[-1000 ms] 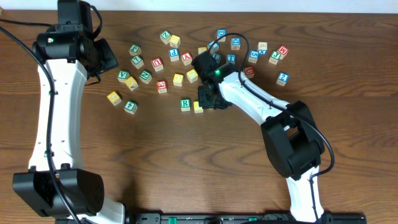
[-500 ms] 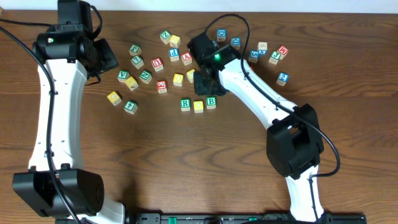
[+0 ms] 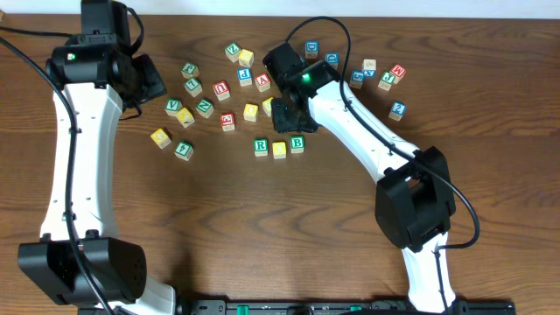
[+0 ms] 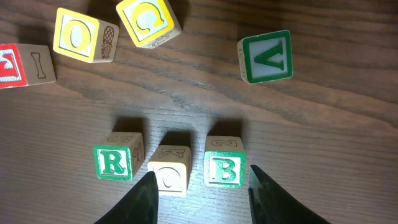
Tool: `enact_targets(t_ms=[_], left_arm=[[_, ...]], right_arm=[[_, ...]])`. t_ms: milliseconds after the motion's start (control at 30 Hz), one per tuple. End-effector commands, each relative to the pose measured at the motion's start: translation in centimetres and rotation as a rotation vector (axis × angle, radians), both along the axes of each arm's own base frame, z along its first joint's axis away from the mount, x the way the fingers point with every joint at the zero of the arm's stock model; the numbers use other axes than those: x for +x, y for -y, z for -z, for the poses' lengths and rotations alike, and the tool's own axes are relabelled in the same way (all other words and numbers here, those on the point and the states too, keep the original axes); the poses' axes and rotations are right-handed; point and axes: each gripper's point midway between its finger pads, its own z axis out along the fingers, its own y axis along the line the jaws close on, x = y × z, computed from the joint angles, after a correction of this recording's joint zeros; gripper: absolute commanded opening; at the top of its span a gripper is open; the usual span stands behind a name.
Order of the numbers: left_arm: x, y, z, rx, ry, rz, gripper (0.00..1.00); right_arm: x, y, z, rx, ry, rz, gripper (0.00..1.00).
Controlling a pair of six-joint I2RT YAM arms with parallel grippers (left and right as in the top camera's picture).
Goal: Spell out ROBOT
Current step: 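Open the right gripper and lift it away from the B block, then move the right gripper into the pile above a yellow O block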
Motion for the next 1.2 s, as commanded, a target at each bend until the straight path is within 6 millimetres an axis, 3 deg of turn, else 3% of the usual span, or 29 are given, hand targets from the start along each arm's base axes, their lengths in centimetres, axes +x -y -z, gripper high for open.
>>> enact_targets(t_ms=[0, 533, 833, 1167], left_arm=[[0.1, -0.1, 0.3, -0.001, -0.010, -0.006, 0.57], [-0.1, -0.1, 0.4, -0.002, -0.017, -0.007, 0.57], [-0.1, -0.1, 0.4, -0.001, -0.017, -0.006, 0.57], [0.1, -0.1, 0.4, -0.001, -0.012, -0.006, 0.57]], right_arm=[[0.6, -0.1, -0.5, 0.009, 0.016, -0.008, 0.41], [1.3, 0.3, -0.8, 0.017, 0.027, 0.007, 0.43], [4.5, 1.4, -4.0, 0.065, 0.113, 0.017, 0.45], [5.8, -0.2, -5.3, 0.135, 0.176, 0.001, 0.49]])
